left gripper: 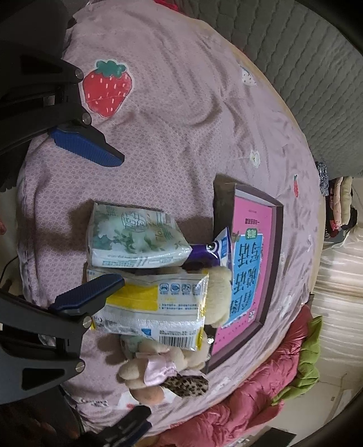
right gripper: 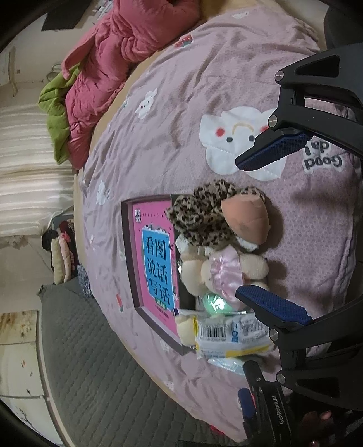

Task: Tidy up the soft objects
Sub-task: 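Move the left gripper toward the green-patterned tissue pack, then grasp the tissue pack with the left gripper while the right grasps the peach sponge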

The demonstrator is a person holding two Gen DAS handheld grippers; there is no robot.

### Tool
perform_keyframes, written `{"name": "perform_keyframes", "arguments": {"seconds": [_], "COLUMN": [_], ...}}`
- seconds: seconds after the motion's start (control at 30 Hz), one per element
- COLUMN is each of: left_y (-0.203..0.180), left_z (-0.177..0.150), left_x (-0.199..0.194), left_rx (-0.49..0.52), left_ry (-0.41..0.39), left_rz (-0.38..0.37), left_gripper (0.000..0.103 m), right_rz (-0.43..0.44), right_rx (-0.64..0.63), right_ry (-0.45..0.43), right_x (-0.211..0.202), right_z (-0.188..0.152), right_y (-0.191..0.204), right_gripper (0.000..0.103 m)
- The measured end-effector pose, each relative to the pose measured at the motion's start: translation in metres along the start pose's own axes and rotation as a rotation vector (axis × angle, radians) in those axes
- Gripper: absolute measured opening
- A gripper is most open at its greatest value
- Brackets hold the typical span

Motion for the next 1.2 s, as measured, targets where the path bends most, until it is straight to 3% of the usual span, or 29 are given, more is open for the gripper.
{"name": "perform_keyframes", "arguments": {"seconds": [0.33,0.63,0.8,0.97,1.13,1.2], "left_y": [0.005,0.013,0.016,0.018,0.019,0.023], "left_z": [0.006,0.010,0.011,0.015,0.019,0.020], "left_x": [0.012,0.020,0.025,0.028,0.034,0.036], "left_rx": [-0.010,-0.030,-0.026,-0.030,-0.033,-0.046], "left_ry": [0.024,0.045,0.056,0.062,0.078,0.082], "left_rz": [0.007,0.003,0.020,0.006,-0.030,-0.044], "left_gripper": [0.079,0.078,0.067,0.061,0.047,0.037], "right_rz": [-0.055,-0.007,0.022,0.046,0.061,0.071], "right_rx": [0.010,-0.007,0.002,-0.027,-0.028,-0.023], "right_ry": [0.075,0.112,0.137,0.134,0.135,0.135], "right_x": [0.020,0.035,0.044,0.045,0.047,0.046], "right_z": [-0.004,-0.006,-0.006,-0.005,-0.004,-0.004], "right_y": [-0.017,-0.007,-0.005,0.002,0.002,0.001], "right_gripper": [0.085,0.084,0.062,0.047,0.044,0.044]}}
Point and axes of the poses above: each gripper's, at about its wrist camera, not at the fingertips, and x roughly the way its jaws point, y to its left, z to its top, the point moved 3 cm from there along x, roughly the way its jaws point, and after that the axes turned 11 degrees about -z, right-handed, at the moved point
